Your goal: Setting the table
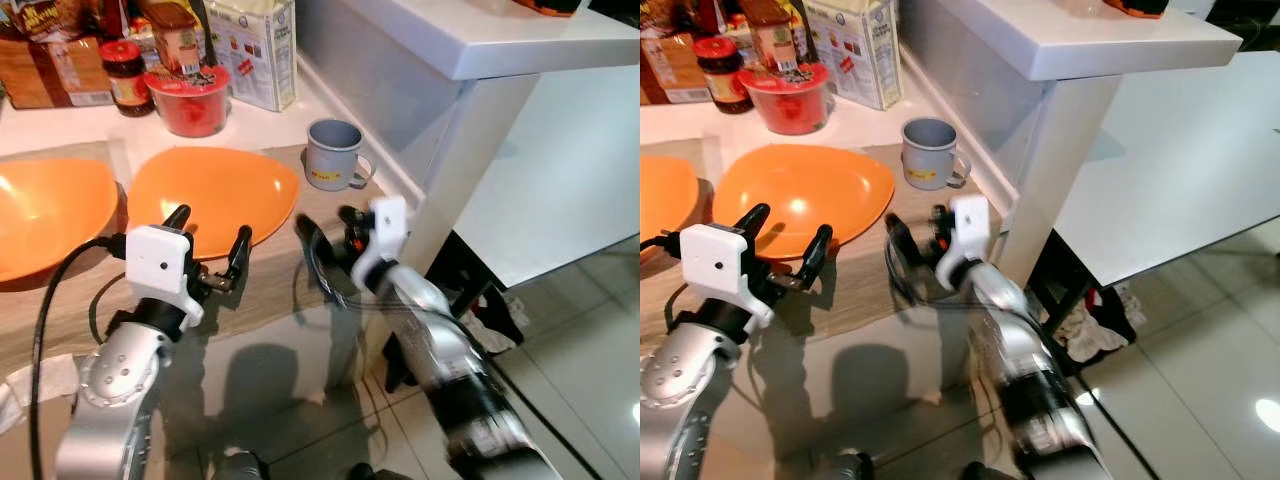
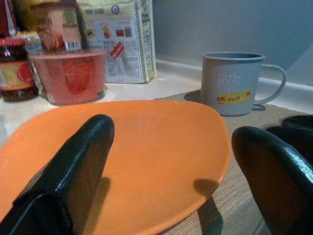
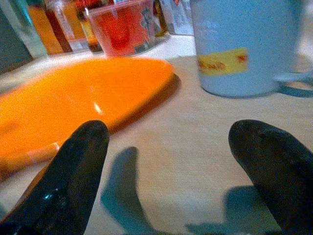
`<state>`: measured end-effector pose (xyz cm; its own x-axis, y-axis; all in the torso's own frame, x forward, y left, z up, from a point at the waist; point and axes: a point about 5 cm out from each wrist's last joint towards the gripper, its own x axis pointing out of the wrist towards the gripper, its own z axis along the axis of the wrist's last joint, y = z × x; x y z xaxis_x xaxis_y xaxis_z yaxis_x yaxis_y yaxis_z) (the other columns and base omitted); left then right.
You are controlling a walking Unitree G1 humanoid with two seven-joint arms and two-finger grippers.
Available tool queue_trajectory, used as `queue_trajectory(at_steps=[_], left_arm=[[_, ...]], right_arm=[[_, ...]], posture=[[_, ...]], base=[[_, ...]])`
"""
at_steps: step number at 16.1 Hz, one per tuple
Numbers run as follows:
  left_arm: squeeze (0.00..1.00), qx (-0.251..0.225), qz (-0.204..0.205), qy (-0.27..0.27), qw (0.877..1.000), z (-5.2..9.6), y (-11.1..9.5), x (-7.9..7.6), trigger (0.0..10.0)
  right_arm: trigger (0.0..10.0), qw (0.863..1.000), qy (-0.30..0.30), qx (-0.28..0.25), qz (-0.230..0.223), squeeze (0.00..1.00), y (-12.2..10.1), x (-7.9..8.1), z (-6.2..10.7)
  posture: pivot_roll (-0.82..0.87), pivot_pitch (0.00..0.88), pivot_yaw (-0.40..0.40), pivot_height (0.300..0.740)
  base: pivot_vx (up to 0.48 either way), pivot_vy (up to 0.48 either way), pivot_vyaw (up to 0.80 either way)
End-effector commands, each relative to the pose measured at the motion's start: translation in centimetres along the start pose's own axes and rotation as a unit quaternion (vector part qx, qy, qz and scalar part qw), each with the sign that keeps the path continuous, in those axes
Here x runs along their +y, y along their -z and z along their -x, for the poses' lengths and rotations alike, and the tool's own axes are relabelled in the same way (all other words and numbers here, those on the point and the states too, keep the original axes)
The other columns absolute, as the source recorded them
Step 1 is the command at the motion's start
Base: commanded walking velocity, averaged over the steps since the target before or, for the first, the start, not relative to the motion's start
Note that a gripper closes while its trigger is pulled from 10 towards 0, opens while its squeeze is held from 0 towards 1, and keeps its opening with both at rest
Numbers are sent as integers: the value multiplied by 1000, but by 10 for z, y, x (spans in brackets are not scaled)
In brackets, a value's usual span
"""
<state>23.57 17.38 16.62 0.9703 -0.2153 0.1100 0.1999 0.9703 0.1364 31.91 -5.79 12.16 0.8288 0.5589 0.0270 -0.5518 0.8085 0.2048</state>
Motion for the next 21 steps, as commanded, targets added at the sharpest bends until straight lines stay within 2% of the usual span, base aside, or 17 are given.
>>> queue_trajectory(at_steps=[1,4,6,7,8,9,10,12,14,18,21], left_arm=[[0,-2,3,3,1000,-4,2,-6,10000],[0,4,-1,-4,1000,-3,6,-8,10000],[0,27,2,-11,1000,-1,14,-3,10000],[0,37,3,-22,999,-1,18,3,10000],[0,49,6,-51,997,-3,21,18,10000],[0,52,6,-77,996,-7,19,35,10000],[0,49,-6,-94,994,-10,13,48,10000],[0,33,-26,-102,994,-15,-3,60,10000],[0,29,-19,-103,994,-17,-7,60,10000],[0,11,-6,-80,997,-23,-16,46,10000],[0,-9,9,-30,999,-28,-27,23,10000]], right_arm=[[10000,999,16,-5,46,0,-10,-9,11],[10000,993,40,-39,105,0,-32,-20,42],[10000,987,85,-46,129,0,-35,-31,68],[10000,984,103,-40,143,0,-32,-35,80],[10000,980,126,-26,150,0,-24,-40,94],[10000,980,142,-15,137,0,-17,-40,99],[10000,981,149,-10,124,0,-13,-39,101],[10000,982,147,0,119,0,-7,-35,101],[10000,983,145,5,116,0,-5,-33,102],[10000,983,140,9,118,0,-4,-32,99],[10000,984,137,11,116,0,-2,-31,97]], posture=[[126,43,-110,740],[122,42,-117,740],[115,43,-113,740],[108,43,-104,740],[106,42,-98,740],[102,42,-87,740],[104,43,-82,740],[111,51,-81,740],[115,51,-85,740],[118,43,-86,740],[123,35,-79,740]], base=[[0,0,0],[0,0,0],[0,0,0],[0,0,0],[0,0,0],[0,0,0],[0,0,0],[0,0,0],[0,0,0],[0,0,0],[0,0,0]])
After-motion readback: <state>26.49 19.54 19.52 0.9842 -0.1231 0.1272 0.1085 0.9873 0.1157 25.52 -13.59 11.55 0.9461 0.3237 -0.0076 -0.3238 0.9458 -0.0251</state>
